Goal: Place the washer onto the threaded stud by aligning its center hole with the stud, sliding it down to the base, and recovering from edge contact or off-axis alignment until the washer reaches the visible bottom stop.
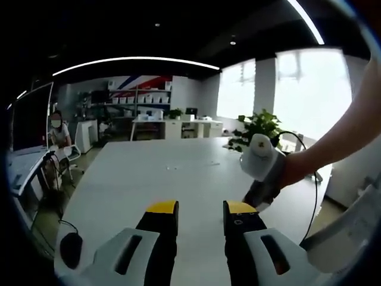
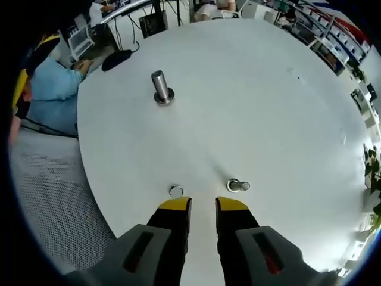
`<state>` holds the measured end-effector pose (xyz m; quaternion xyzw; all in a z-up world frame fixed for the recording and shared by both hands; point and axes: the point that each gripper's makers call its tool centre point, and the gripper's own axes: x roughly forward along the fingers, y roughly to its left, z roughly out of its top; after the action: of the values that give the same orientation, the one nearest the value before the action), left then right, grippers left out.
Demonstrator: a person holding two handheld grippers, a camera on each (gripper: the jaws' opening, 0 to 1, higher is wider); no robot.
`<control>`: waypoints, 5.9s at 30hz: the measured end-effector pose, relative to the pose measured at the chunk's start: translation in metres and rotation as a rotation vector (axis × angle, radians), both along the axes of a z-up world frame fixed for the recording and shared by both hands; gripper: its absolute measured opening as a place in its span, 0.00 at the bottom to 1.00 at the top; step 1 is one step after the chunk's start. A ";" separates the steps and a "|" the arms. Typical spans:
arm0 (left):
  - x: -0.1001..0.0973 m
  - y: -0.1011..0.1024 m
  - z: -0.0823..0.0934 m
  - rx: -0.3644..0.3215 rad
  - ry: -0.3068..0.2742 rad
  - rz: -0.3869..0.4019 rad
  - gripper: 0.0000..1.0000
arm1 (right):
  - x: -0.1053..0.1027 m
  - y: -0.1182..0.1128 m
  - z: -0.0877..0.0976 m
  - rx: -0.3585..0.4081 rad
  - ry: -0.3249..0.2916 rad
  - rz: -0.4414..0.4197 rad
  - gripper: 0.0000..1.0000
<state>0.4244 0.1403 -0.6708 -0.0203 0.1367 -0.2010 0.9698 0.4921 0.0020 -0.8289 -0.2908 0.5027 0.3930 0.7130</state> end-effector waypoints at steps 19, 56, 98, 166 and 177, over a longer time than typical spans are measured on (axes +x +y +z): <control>-0.001 0.002 -0.001 -0.004 0.006 0.007 0.28 | -0.014 0.022 -0.017 0.011 0.036 0.033 0.18; 0.000 0.006 -0.003 -0.015 0.019 0.023 0.28 | -0.028 0.025 -0.047 -0.027 0.084 0.089 0.20; 0.001 0.005 -0.002 -0.019 0.015 0.021 0.27 | -0.031 0.023 -0.049 -0.077 0.042 0.212 0.14; 0.002 0.004 0.006 -0.024 -0.027 0.019 0.29 | -0.004 0.005 0.007 -0.034 -0.045 0.131 0.13; 0.002 0.002 0.005 -0.018 -0.021 0.011 0.29 | 0.003 -0.001 0.028 -0.003 -0.062 0.100 0.13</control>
<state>0.4260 0.1426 -0.6663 -0.0275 0.1248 -0.1971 0.9720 0.4951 0.0008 -0.8013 -0.3286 0.4657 0.4185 0.7071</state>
